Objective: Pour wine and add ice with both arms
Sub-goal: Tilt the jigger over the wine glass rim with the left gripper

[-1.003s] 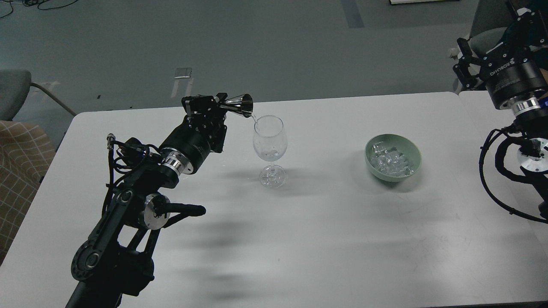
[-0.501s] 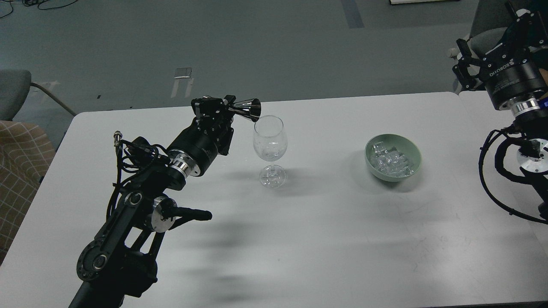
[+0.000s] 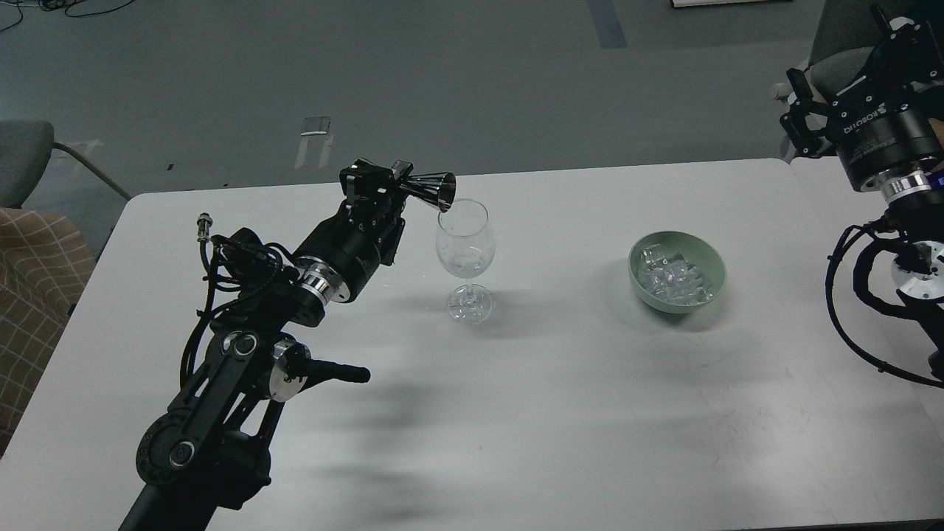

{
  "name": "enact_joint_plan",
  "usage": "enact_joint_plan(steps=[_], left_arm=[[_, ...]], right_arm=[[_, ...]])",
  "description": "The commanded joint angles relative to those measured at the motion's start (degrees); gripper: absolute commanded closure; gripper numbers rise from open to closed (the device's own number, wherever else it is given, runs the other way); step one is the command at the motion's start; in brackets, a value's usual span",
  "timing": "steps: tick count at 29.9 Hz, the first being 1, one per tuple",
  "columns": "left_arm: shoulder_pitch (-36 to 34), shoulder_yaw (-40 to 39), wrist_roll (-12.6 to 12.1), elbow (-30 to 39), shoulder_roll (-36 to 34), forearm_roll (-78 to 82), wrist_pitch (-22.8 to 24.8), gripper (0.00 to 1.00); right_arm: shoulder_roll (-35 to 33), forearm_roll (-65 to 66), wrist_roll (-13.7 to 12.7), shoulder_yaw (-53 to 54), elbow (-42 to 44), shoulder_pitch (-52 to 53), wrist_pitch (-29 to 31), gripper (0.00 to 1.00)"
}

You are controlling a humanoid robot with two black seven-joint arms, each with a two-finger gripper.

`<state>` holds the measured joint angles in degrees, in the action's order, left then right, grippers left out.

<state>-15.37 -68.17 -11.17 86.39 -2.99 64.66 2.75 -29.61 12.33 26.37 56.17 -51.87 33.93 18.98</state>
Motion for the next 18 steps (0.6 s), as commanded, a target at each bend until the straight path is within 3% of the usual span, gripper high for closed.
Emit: enact_joint_plan(steps=[1, 18], left_arm=[[-0.01, 0.06, 0.27, 0.0, -0.09, 1.96, 0.06, 0.93], [-0.1, -0.46, -0.34, 0.97, -1.06, 4.87, -0.73, 0.93]], right_arm=[[-0.01, 0.06, 0.0, 0.0, 0.01, -0.01, 0.0, 0.0], [0.08, -0.03, 0.0, 0.17, 0.1, -0.01, 0.0, 0.0]])
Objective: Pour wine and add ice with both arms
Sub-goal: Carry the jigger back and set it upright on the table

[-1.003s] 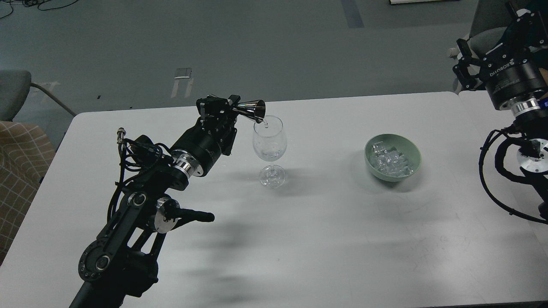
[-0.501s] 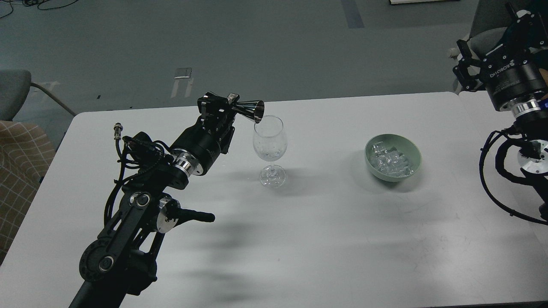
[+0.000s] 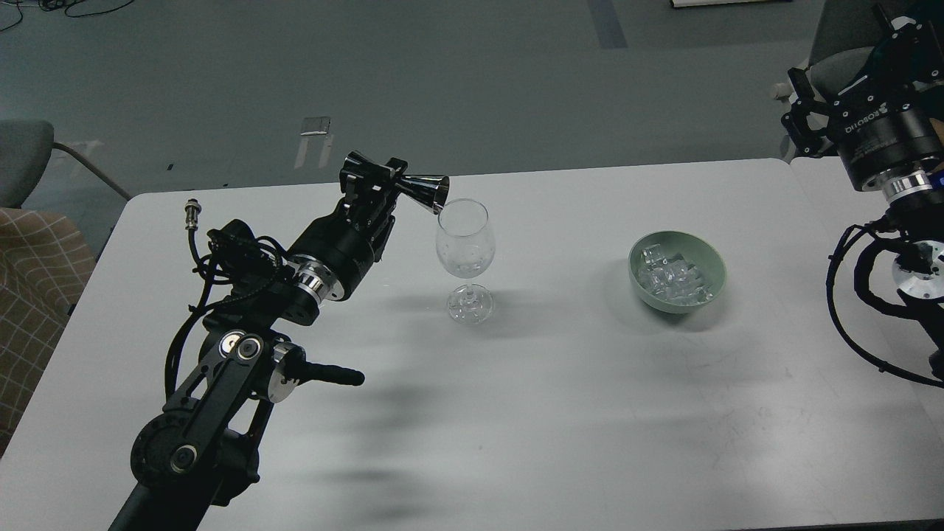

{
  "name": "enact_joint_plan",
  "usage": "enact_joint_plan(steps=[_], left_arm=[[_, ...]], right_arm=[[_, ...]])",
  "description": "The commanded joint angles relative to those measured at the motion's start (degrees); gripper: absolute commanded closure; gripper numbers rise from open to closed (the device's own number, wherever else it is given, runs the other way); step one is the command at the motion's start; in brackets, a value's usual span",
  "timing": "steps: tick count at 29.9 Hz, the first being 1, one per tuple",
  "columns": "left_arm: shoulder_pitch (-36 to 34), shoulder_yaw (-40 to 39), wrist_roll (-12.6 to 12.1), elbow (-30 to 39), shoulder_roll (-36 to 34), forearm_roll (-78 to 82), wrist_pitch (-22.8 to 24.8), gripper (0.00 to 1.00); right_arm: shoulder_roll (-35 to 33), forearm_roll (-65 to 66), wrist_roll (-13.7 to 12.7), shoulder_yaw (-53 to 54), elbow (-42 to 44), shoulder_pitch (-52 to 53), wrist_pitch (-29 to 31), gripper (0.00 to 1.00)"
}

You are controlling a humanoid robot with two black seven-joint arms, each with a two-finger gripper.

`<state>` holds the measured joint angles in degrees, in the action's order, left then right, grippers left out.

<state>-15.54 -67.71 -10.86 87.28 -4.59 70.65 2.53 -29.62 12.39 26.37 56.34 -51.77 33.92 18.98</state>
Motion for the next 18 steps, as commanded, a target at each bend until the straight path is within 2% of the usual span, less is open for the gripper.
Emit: enact_joint_plan(steps=[1, 4, 7, 14, 18], left_arm=[[0.24, -1.89, -0.83, 0.0, 0.64, -3.83, -1.38, 0.93], [1.04, -5.85, -1.18, 0.09, 0.64, -17.42, -5.41, 0.93], [1.91, -8.66, -1.27, 0.18, 0.37, -26.05, -7.35, 0.93], [8.67, -16.4, -1.97, 0.18, 0.64, -39.35, -7.27, 0.9], [13.42, -21.31, -1.97, -0.09, 2.47, -52.25, -6.92, 0.88]], right_arm=[[0.0, 0.01, 0.0, 0.0, 0.0, 0.0, 0.0, 0.0], [0.0, 0.01, 0.0, 0.0, 0.0, 0.0, 0.0, 0.0], [0.0, 0.01, 0.0, 0.0, 0.0, 0.0, 0.0, 0.0], [0.09, 0.01, 0.0, 0.0, 0.0, -0.08, 0.0, 0.0], [0.17, 0.01, 0.0, 0.0, 0.0, -0.08, 0.0, 0.0]])
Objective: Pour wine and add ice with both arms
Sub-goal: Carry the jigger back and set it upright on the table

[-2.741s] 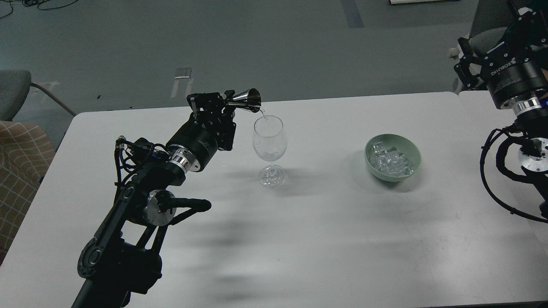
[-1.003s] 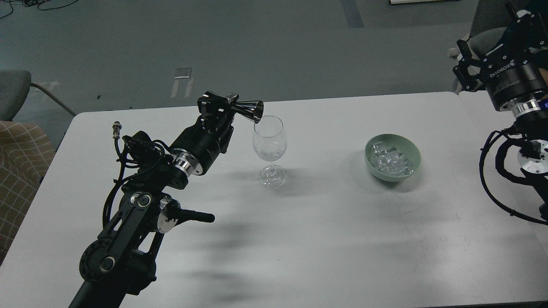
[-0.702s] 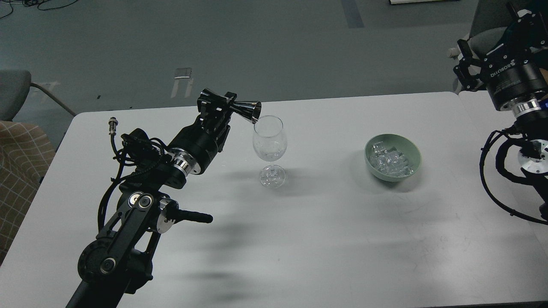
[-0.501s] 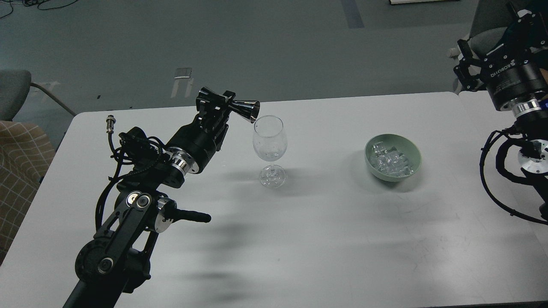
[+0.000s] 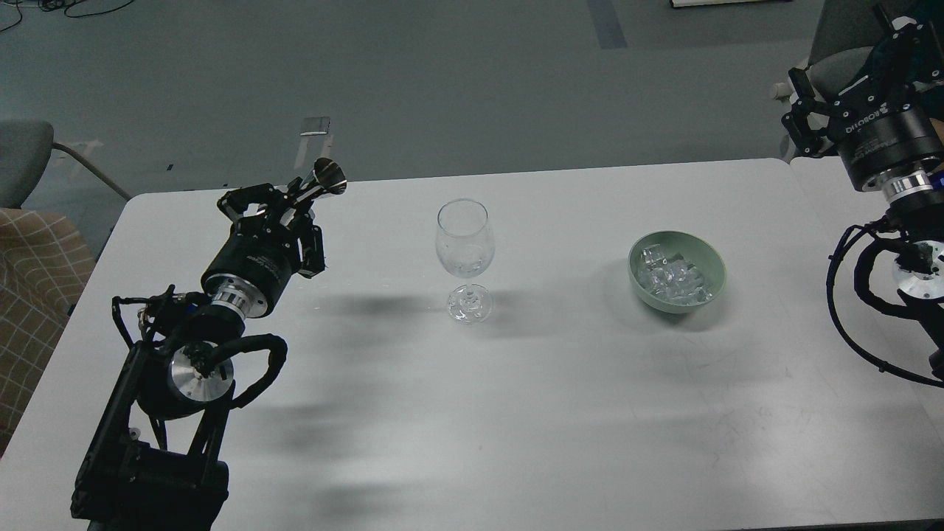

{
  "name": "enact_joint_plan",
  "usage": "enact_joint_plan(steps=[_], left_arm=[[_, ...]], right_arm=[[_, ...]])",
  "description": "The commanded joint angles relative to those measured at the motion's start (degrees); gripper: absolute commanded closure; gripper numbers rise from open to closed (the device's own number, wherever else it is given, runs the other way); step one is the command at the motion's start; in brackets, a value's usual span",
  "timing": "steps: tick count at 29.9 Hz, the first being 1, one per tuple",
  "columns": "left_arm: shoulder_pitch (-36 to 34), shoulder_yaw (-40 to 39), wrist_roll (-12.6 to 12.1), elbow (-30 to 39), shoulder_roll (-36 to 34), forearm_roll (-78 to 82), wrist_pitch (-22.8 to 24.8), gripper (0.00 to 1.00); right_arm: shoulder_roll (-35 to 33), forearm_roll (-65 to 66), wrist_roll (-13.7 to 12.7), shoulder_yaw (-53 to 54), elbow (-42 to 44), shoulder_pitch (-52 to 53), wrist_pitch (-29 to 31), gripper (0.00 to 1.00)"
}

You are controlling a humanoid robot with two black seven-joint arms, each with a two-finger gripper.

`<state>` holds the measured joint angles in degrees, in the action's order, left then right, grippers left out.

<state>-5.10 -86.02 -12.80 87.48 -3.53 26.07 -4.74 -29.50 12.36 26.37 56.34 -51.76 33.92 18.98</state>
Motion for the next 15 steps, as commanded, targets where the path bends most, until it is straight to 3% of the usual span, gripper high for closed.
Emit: enact_joint_plan(steps=[1, 7, 15], left_arm=[[3.77, -3.71, -0.03, -0.38, 1.86, -8.83, 0.43, 0.88], [7.82, -6.27, -0.03, -1.78, 3.53, -10.51, 7.28, 0.86], [8.18, -6.27, 0.23, -7.67, 3.53, -10.34, 8.34, 0.79]], right_arm=[[0.06, -0.06, 0.0, -0.01, 0.0, 0.01, 0.0, 0.0], [0.14, 0.03, 0.0, -0.01, 0.08, -0.08, 0.0, 0.0], [0.14, 0.03, 0.0, -0.01, 0.0, -0.34, -0.53, 0.0]])
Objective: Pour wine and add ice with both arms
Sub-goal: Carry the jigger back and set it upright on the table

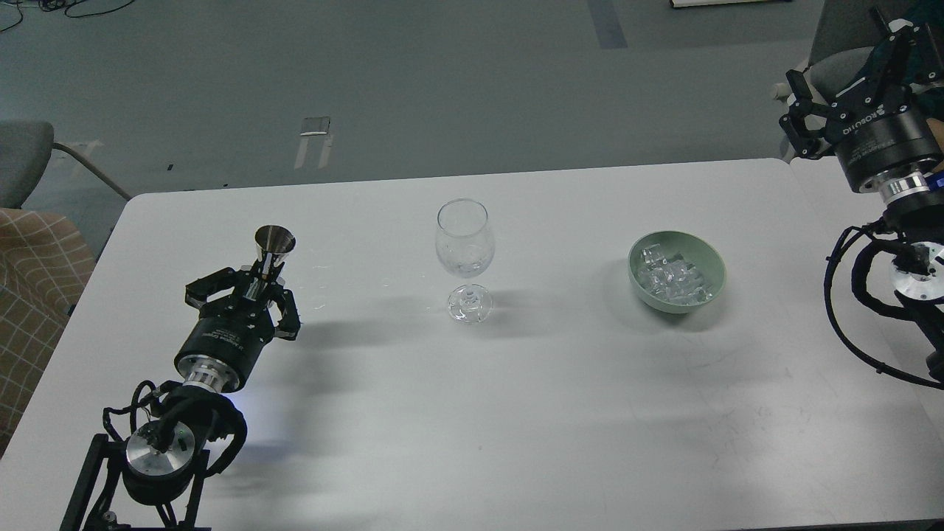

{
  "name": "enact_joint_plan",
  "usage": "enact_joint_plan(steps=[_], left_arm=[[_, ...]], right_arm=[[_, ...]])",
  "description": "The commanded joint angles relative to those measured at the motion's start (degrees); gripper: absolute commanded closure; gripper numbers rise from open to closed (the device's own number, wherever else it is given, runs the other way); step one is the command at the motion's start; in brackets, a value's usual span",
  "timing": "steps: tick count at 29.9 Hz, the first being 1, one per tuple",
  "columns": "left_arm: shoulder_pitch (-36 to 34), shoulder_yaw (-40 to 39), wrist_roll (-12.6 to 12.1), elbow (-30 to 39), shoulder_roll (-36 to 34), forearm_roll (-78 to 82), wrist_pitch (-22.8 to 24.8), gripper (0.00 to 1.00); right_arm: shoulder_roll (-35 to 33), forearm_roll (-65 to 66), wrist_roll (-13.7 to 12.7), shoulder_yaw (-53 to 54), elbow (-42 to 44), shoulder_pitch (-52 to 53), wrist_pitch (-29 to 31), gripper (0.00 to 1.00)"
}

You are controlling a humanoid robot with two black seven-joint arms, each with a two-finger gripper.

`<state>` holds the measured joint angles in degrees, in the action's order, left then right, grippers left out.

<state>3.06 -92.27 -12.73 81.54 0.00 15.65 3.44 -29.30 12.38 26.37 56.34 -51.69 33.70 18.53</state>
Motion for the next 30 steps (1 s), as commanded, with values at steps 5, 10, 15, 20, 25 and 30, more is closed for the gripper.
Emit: enact_joint_plan(steps=[5, 10, 15, 20, 25, 30], left_arm=[[0.02, -0.02, 0.42, -3.76, 0.0, 0.26, 0.34, 0.72], [-0.15, -0.1, 0.6, -3.76, 0.0, 0.17, 0.34, 0.67], [-0.33, -0.1, 0.6, -3.67, 0.0, 0.17, 0.34, 0.65], [-0.33, -0.1, 0.6, -3.76, 0.0, 0.44, 0.34, 0.63], [-0.16, -0.1, 0.6, -3.93, 0.0, 0.53, 0.34, 0.57], [-0.33, -0.19, 0.6, -3.93, 0.0, 0.44, 0.34, 0.55]], right_arm=[[0.03, 0.01, 0.0, 0.0, -0.08, -0.12, -0.08, 0.0], [-0.06, 0.01, 0.0, 0.0, -0.08, -0.21, -0.08, 0.0], [-0.06, 0.01, 0.0, 0.0, -0.25, -0.56, -0.08, 0.0], [-0.15, -0.08, 0.0, 0.0, -0.25, -0.74, -0.08, 0.0], [-0.06, 0.01, 0.09, 0.0, -0.25, -0.83, -0.08, 0.0], [0.03, 0.01, 0.0, 0.0, -0.25, -0.83, -0.08, 0.0]])
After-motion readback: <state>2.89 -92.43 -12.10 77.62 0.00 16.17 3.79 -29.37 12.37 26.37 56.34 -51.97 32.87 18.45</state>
